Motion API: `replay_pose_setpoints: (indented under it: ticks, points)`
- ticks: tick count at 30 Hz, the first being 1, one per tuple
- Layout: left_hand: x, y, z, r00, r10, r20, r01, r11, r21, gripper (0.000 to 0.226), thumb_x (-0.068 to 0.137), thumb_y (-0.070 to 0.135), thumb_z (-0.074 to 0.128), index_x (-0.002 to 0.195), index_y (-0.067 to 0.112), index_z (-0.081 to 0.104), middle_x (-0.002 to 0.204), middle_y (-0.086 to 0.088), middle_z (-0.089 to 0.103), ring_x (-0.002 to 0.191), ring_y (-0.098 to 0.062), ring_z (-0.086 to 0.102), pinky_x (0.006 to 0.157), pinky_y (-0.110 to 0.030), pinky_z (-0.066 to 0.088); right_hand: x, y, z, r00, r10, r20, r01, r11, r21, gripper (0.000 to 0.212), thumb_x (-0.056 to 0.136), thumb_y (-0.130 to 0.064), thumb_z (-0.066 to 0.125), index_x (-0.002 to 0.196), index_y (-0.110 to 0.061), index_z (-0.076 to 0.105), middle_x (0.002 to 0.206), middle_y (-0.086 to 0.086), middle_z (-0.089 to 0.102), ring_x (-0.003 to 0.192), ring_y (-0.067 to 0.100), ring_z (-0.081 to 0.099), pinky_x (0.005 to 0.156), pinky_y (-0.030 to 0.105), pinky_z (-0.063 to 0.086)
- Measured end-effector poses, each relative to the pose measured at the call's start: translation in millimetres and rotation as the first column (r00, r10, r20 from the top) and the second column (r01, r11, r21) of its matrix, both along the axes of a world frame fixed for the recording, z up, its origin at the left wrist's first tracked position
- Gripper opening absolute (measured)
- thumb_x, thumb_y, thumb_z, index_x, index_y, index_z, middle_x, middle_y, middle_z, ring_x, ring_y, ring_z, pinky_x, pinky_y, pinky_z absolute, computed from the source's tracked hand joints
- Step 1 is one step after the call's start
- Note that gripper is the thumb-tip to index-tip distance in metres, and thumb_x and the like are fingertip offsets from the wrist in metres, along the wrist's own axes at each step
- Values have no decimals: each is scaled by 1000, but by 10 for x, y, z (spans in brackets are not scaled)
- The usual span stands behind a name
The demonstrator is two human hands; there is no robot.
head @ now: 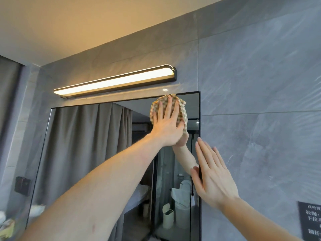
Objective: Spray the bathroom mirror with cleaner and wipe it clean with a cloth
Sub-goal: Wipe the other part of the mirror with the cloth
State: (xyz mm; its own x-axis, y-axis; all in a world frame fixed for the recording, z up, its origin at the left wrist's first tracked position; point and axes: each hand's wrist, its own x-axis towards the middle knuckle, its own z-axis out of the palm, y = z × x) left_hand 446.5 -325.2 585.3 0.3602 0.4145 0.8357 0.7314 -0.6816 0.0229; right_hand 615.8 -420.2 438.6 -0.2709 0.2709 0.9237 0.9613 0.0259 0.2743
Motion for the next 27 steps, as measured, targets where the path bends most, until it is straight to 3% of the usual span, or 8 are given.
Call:
replay_pose_setpoints:
  ticks: [6, 12, 19, 22, 27]
  points:
    - [-169, 298, 94, 996, 9, 89, -7, 1000, -23, 76, 111, 53, 27, 161, 35, -27, 167, 9, -41, 153, -23, -39, 129, -54, -17, 20, 176, 276, 994, -72, 82, 70, 997, 28, 73, 104, -33, 47, 167, -6, 21, 178, 10, 11, 166, 24, 6, 131, 48, 14]
    - [-753, 804, 181, 960, 107, 257, -65, 984, -168, 77, 110, 58, 21, 161, 32, -30, 167, 8, -40, 155, -22, -35, 129, -51, -17, 41, 257, 187, 980, -155, 122, 146, 986, 75, 76, 105, -38, 45, 167, -4, 18, 178, 14, 6, 166, 30, 4, 132, 53, 16]
    - [-1485, 1410, -60, 796, 285, 534, -10, 888, -459, 71, 112, 51, 25, 168, 27, -12, 176, 3, -21, 162, -29, -17, 131, -46, -12, 45, 276, 185, 984, -140, 110, 129, 986, 107, 78, 105, -39, 42, 167, -1, 15, 177, 17, 7, 165, 29, 7, 131, 53, 18]
    - [-1680, 1575, -353, 765, 369, 527, -42, 845, -532, 70, 111, 49, 25, 168, 26, -9, 176, 3, -19, 163, -28, -17, 130, -46, -12, 42, 275, 185, 985, -132, 107, 121, 987, 103, 78, 105, -40, 41, 167, -1, 14, 177, 17, 6, 166, 29, 6, 131, 53, 18]
    - [-1672, 1399, -335, 786, 348, 511, -13, 836, -549, 70, 113, 46, 23, 167, 22, -13, 175, 3, -24, 162, -30, -17, 131, -48, -11, 28, 251, 192, 987, -127, 101, 118, 989, 87, 78, 105, -40, 41, 167, -1, 14, 177, 17, 6, 166, 29, 7, 130, 55, 21]
